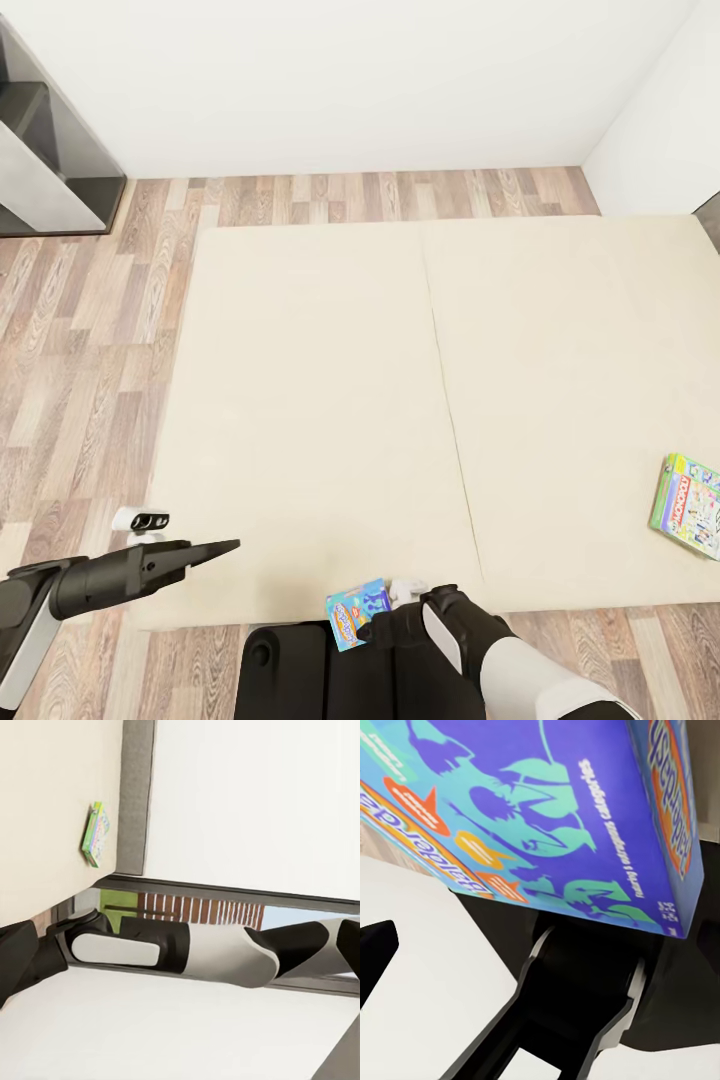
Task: Put all the toys in the child's room - the three board games (two on the bed and one on the table), the two jigsaw puzzles on the table, and the tennis ball on the table - inside the toy box on the table in the child's room.
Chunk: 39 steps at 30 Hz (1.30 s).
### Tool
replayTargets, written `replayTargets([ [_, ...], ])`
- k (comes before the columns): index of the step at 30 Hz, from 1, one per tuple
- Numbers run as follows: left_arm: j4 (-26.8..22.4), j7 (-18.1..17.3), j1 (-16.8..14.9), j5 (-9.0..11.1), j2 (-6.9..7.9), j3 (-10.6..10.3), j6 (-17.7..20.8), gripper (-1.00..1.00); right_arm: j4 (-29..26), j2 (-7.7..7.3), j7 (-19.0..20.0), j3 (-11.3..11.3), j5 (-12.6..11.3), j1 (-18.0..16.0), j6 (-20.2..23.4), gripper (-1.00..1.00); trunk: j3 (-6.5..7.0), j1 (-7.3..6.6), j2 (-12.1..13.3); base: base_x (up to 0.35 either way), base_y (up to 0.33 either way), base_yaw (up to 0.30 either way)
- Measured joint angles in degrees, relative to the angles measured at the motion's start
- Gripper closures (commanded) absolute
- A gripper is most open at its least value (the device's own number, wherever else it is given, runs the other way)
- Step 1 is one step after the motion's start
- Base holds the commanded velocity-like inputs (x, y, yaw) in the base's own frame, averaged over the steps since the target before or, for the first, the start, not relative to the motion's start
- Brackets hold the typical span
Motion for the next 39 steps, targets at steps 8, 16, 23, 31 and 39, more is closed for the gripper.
replayTargets([
  [8, 0.0, 0.0, 0.0, -0.1, 0.16, 0.0, 0.0, -1.00, 0.0, -0.07, 0.0, -0.4, -0.5, 0.0, 1.0, -1.00, 0.00, 0.00, 0.0, 0.000, 0.000, 0.000],
  [16, 0.0, 0.0, 0.0, -0.1, 0.15, 0.0, 0.0, -1.00, 0.0, 0.10, 0.0, -0.4, -0.6, 0.0, 0.9, -1.00, 0.00, 0.00, 0.0, 0.000, 0.000, 0.000],
  [23, 0.0, 0.0, 0.0, -0.1, 0.15, 0.0, 0.0, -1.00, -0.1, -0.09, 0.3, -0.4, -0.5, 0.0, 0.5, -1.00, 0.00, 0.00, 0.0, 0.000, 0.000, 0.000],
  [31, 0.0, 0.0, 0.0, -0.1, 0.17, 0.0, 0.0, -1.00, -0.1, -0.12, 0.4, -0.2, -0.5, 0.0, -0.9, -1.00, 0.00, 0.00, 0.0, 0.000, 0.000, 0.000],
  [39, 0.0, 0.0, 0.0, -0.1, 0.18, 0.0, 0.0, -1.00, -0.2, 0.20, 0.4, -0.1, -0.5, 0.0, -1.2, -1.00, 0.00, 0.00, 0.0, 0.000, 0.000, 0.000],
])
